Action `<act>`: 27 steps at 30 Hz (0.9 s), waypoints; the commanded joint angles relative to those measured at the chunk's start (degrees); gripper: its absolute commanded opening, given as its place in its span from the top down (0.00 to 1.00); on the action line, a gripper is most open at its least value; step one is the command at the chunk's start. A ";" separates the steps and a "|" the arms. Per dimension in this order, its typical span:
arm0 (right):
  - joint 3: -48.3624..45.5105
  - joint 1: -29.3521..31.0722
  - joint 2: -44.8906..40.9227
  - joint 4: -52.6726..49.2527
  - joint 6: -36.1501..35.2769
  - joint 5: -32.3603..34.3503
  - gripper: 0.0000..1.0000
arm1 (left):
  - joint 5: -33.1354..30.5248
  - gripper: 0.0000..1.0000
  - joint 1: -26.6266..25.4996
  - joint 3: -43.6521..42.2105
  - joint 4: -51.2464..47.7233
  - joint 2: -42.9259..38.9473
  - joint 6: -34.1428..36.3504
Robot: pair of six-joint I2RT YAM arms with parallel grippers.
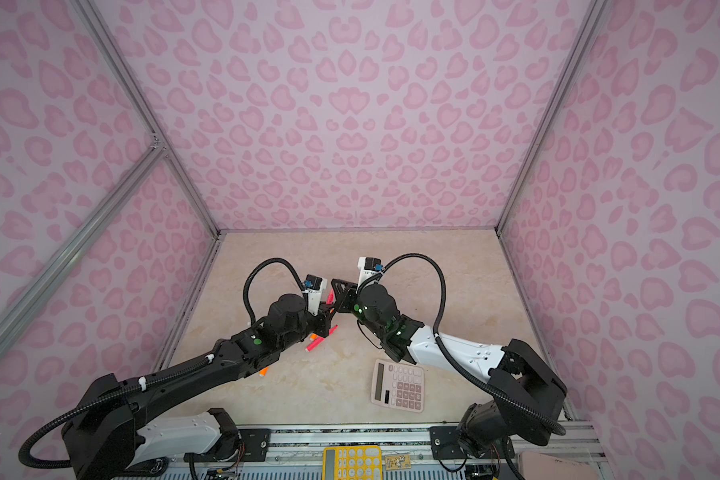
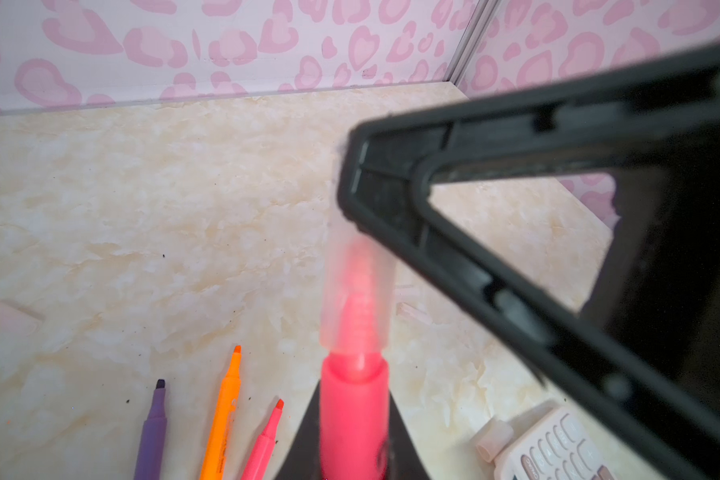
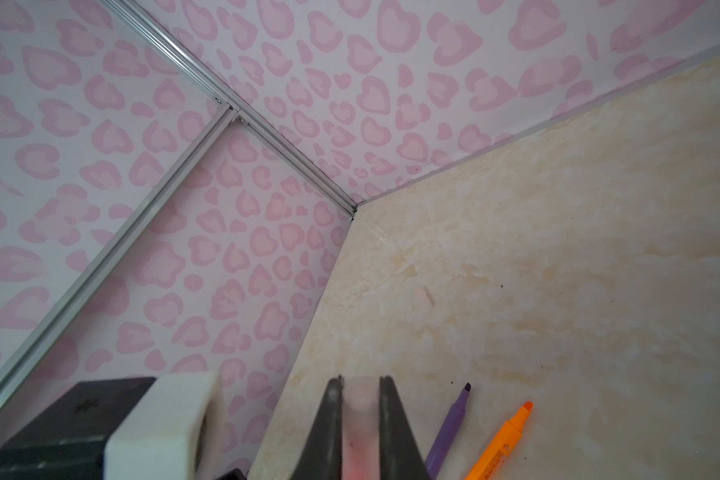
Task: Insert the pens into the pen caps
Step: 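Lower the right gripper to push the pink cap onto the highlighter tip, then press the cap down with the right gripper while the left gripper holds the highlighter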
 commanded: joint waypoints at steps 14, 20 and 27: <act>-6.72 -0.22 -0.30 15.58 -3.42 -8.67 1.00 | 19.35 0.96 3.88 -1.25 9.14 -4.62 -4.61; -10.19 -0.28 -1.39 23.29 -3.86 -10.69 1.00 | 26.10 0.96 4.52 -1.44 11.43 -4.76 -5.74; -10.38 -0.34 -1.76 23.29 -4.74 -10.29 0.95 | 26.16 0.96 4.01 -0.86 9.95 -4.54 -3.97</act>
